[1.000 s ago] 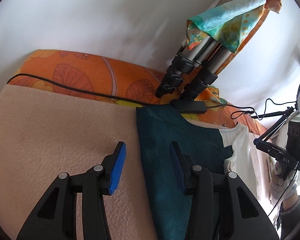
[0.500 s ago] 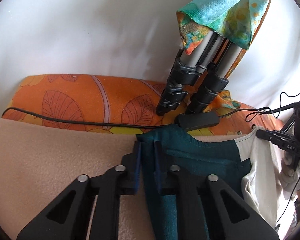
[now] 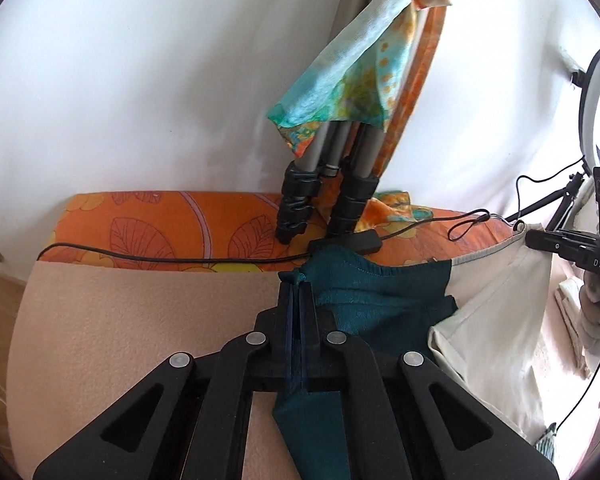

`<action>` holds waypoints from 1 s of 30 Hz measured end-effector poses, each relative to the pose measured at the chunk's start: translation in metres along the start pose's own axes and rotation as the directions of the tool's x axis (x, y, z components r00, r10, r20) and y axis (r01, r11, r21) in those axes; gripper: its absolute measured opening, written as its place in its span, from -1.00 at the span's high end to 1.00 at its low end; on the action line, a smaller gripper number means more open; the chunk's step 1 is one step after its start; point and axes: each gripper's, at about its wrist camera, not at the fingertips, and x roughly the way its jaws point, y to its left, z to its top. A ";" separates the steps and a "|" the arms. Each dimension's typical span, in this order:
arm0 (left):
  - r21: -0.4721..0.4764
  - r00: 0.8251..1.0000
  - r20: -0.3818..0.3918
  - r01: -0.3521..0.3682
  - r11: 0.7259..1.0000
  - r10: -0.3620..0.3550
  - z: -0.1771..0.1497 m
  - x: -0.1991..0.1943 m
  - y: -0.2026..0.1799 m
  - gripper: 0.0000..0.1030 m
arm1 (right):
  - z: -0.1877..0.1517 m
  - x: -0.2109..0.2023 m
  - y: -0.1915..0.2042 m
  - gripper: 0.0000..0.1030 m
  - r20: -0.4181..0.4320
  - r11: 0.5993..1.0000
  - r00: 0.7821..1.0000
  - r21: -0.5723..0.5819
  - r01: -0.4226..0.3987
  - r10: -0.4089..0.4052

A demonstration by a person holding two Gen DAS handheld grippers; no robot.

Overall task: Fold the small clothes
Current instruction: 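Lift the collar end with both grippers and fold it over onto the hem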

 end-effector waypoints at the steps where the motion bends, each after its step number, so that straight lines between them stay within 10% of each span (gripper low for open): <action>1: 0.008 1.000 0.015 0.000 1.000 0.000 -0.001 -0.010 -0.004 0.98 | -0.001 -0.007 0.005 0.92 0.002 1.000 1.000 -0.009 -0.006 0.006; 18: 0.161 0.995 0.056 0.072 0.984 -0.082 -0.120 -0.179 -0.066 0.98 | -0.095 -0.156 0.125 0.92 0.021 0.991 0.999 -0.131 -0.034 0.037; 30: 0.155 0.994 -0.042 0.107 0.982 -0.102 -0.226 -0.200 -0.078 0.98 | -0.219 -0.175 0.159 0.92 -0.016 0.999 1.000 -0.036 -0.022 0.021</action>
